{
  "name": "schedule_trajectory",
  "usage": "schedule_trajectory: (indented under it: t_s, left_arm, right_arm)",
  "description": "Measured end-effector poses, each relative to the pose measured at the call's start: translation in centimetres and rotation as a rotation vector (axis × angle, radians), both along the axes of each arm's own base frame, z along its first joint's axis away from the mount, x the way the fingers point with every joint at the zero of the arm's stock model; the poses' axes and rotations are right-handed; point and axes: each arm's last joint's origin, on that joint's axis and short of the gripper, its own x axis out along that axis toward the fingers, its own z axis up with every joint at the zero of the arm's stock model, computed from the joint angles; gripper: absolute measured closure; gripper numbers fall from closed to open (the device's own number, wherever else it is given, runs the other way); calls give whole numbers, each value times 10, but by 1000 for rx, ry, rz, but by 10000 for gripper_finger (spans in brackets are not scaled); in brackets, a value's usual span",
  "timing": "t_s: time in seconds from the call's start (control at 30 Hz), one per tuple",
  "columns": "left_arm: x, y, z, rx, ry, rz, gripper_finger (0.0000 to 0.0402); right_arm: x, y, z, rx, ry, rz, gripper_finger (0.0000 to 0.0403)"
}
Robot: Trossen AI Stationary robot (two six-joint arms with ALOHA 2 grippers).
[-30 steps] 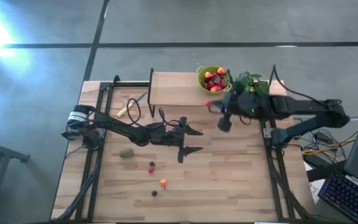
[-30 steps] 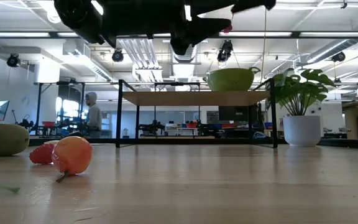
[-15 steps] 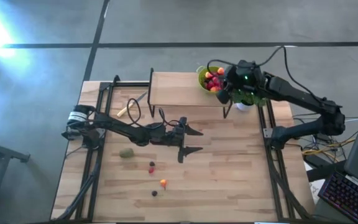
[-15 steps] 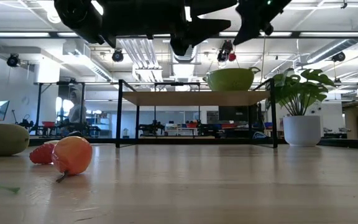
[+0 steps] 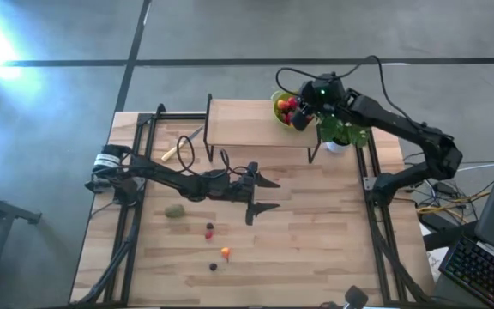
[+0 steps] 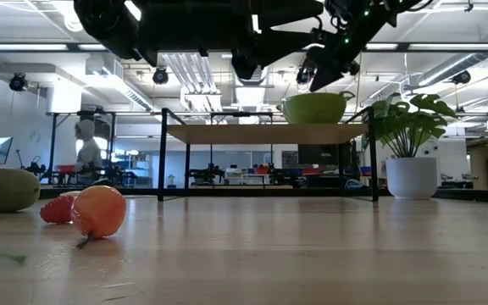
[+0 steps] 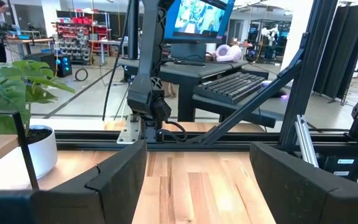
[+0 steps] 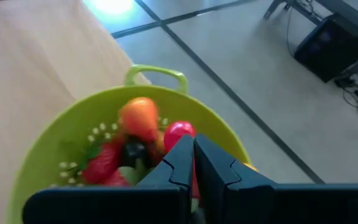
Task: Build produce basket
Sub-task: Put the red cherry into the green basket, then put the raspberry into the green basket
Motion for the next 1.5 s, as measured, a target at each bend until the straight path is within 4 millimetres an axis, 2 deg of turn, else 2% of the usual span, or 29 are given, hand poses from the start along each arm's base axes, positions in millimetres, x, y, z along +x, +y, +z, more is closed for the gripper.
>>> schedule_trajectory:
  t_s: [0.67,1.07,1.27,1.5]
  left_arm:
    - [0,0,0,0,-1,1,112]
    - [0,0,0,1,2,0,112]
    - [0,0,-2,3,23,0,112]
    - [-1,0,-5,7,68,-3,112]
  right_arm:
    - [-2,-2,-1,23,-5,-1,391]
    - [-1,3,3,55,-31,25,305]
    - [4,24,22,84,-7,87,266]
    - [13,69,35,110,16,229,245]
